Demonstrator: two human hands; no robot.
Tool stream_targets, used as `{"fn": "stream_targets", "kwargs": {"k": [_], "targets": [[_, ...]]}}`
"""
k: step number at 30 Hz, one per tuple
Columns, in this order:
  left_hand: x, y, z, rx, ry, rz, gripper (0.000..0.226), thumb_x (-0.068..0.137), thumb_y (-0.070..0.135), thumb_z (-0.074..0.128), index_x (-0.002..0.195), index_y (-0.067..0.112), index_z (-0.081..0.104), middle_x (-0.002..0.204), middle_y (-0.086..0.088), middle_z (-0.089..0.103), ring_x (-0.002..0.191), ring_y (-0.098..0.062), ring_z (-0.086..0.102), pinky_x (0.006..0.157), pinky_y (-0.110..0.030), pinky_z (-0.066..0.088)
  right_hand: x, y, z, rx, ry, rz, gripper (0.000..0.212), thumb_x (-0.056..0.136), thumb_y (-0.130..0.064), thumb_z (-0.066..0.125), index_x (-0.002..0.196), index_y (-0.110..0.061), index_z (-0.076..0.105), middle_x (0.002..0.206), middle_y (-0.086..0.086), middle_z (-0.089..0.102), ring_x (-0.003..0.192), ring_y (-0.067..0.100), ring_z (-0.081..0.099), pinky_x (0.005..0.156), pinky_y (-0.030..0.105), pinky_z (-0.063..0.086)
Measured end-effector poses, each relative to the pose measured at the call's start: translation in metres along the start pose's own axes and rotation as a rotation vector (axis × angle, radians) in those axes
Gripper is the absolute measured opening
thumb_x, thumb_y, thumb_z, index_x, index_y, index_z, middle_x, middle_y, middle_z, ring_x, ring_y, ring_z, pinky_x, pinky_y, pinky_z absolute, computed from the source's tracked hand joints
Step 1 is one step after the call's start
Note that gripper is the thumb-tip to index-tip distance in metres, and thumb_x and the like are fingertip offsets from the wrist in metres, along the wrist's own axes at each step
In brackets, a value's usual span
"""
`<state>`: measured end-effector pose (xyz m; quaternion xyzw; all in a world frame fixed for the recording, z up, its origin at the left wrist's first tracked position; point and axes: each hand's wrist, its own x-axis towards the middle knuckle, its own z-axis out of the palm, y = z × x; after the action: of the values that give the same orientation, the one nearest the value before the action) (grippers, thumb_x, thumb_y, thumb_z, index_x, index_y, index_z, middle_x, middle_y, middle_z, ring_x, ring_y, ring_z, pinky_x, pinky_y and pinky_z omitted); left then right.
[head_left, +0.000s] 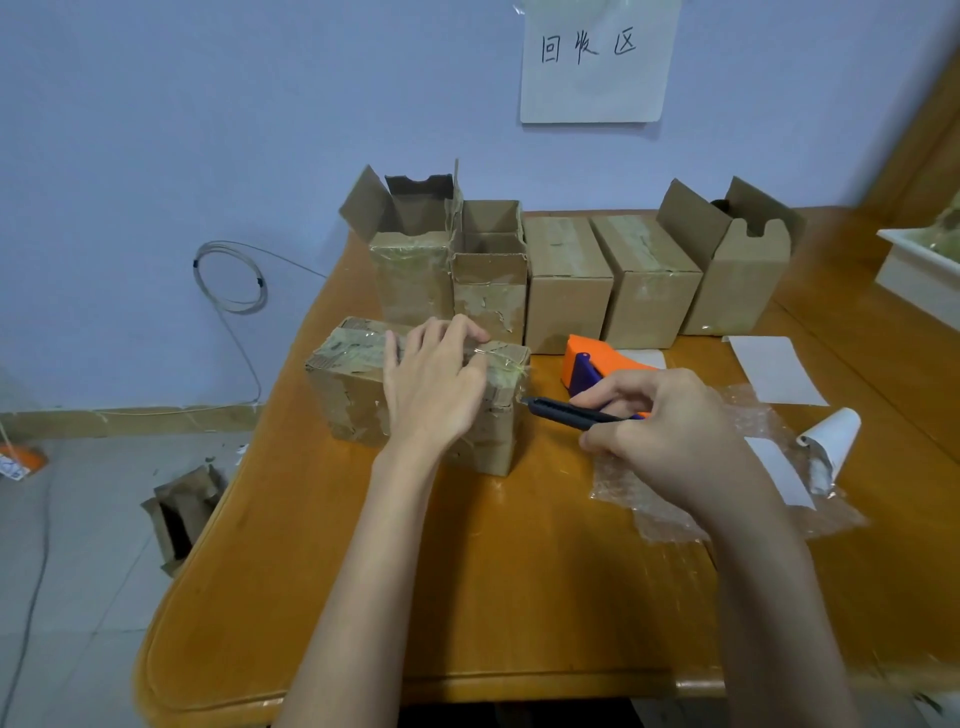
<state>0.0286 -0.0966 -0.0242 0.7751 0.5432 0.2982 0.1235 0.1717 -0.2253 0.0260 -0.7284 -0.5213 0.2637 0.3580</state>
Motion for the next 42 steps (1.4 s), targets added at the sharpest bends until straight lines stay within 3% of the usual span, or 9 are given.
{"fn": "stream_targets", "kwargs": {"k": [5, 11, 15, 19, 28, 31, 36, 40, 42], "targets": [[-0.008, 0.002, 0.001, -0.193, 0.263, -0.007, 0.027, 0.085, 0.018, 0.060, 0.109, 0.029, 0.061, 0.141, 0.009, 0.047, 0.142, -0.011, 0.026, 0.119, -0.041, 0.014, 0.003, 0.014, -0.007, 0.031, 0.197, -0.012, 0.023, 0.086, -0.007, 0.067, 0.100, -0.023, 0.060, 0.079, 0.000, 0.063, 0.068, 0.009, 0.055, 0.050, 0.018, 0.037], [-0.022, 0.002, 0.010, -0.152, 0.684, 0.017, 0.021, 0.074, 0.012, 0.057, 0.093, 0.017, 0.063, 0.102, 0.001, 0.051, 0.106, -0.020, 0.046, 0.103, -0.036, 0.030, 0.024, 0.037, 0.052, -0.096, 0.125, 0.000, 0.033, 0.093, -0.008, 0.056, 0.113, -0.032, 0.044, 0.109, 0.005, 0.053, 0.095, 0.021, 0.057, 0.076, 0.034, 0.053], [-0.019, -0.012, 0.007, -0.203, 0.761, -0.318, 0.049, 0.068, 0.015, 0.064, 0.116, 0.015, 0.052, 0.125, -0.009, 0.043, 0.119, -0.025, 0.038, 0.101, -0.041, 0.033, 0.026, 0.044, 0.074, -0.146, 0.167, 0.046, 0.036, 0.093, -0.010, 0.057, 0.120, -0.026, 0.041, 0.116, 0.003, 0.046, 0.104, 0.021, 0.054, 0.083, 0.033, 0.051], [-0.013, -0.027, 0.003, -0.405, 0.675, -0.526, 0.076, 0.073, 0.030, 0.078, 0.134, 0.010, 0.037, 0.136, -0.013, 0.034, 0.121, -0.028, 0.034, 0.097, -0.035, 0.032, 0.026, 0.049, 0.086, -0.277, 0.141, 0.110, 0.040, 0.093, -0.008, 0.056, 0.126, -0.021, 0.038, 0.124, 0.006, 0.036, 0.110, 0.024, 0.050, 0.085, 0.031, 0.052], [-0.002, -0.058, -0.014, -0.891, 0.381, -0.424, 0.083, 0.075, 0.011, 0.080, 0.140, 0.021, 0.029, 0.141, -0.002, 0.040, 0.129, -0.015, 0.043, 0.110, -0.040, 0.039, 0.029, 0.050, 0.097, -0.503, 0.096, 0.153, 0.047, 0.091, -0.013, 0.058, 0.131, -0.020, 0.034, 0.127, 0.008, 0.037, 0.119, 0.027, 0.044, 0.100, 0.039, 0.044], [0.001, -0.062, -0.024, -1.036, 0.217, -0.421, 0.078, 0.081, 0.002, 0.072, 0.144, 0.021, 0.031, 0.148, 0.000, 0.039, 0.124, -0.009, 0.047, 0.092, -0.023, 0.047, 0.029, 0.051, 0.099, -0.583, 0.110, 0.173, 0.043, 0.093, -0.015, 0.056, 0.131, -0.018, 0.036, 0.130, 0.008, 0.040, 0.123, 0.027, 0.043, 0.102, 0.038, 0.042], [0.007, -0.052, -0.027, -0.865, 0.095, -0.406, 0.070, 0.087, 0.011, 0.065, 0.146, 0.022, 0.028, 0.135, 0.010, 0.042, 0.099, 0.002, 0.049, 0.069, -0.012, 0.039, 0.031, 0.052, 0.101, -0.605, 0.114, 0.185, 0.041, 0.093, -0.018, 0.055, 0.131, -0.018, 0.037, 0.132, 0.007, 0.042, 0.125, 0.026, 0.042, 0.103, 0.037, 0.042], [0.007, -0.045, -0.029, -0.712, 0.112, -0.385, 0.081, 0.077, 0.021, 0.073, 0.144, 0.025, 0.027, 0.147, 0.001, 0.028, 0.126, -0.017, 0.044, 0.102, -0.036, 0.045, 0.032, 0.053, 0.102, -0.607, 0.099, 0.192, 0.046, 0.093, -0.021, 0.058, 0.134, -0.018, 0.036, 0.136, 0.007, 0.042, 0.129, 0.026, 0.040, 0.104, 0.037, 0.043], [0.006, -0.042, -0.032, -0.676, 0.145, -0.413, 0.070, 0.081, 0.015, 0.071, 0.140, 0.022, 0.034, 0.144, -0.003, 0.025, 0.114, -0.012, 0.044, 0.101, -0.034, 0.044, 0.033, 0.052, 0.101, -0.598, 0.096, 0.196, 0.048, 0.093, -0.023, 0.058, 0.135, -0.018, 0.036, 0.137, 0.007, 0.041, 0.130, 0.026, 0.038, 0.103, 0.037, 0.043]]}}
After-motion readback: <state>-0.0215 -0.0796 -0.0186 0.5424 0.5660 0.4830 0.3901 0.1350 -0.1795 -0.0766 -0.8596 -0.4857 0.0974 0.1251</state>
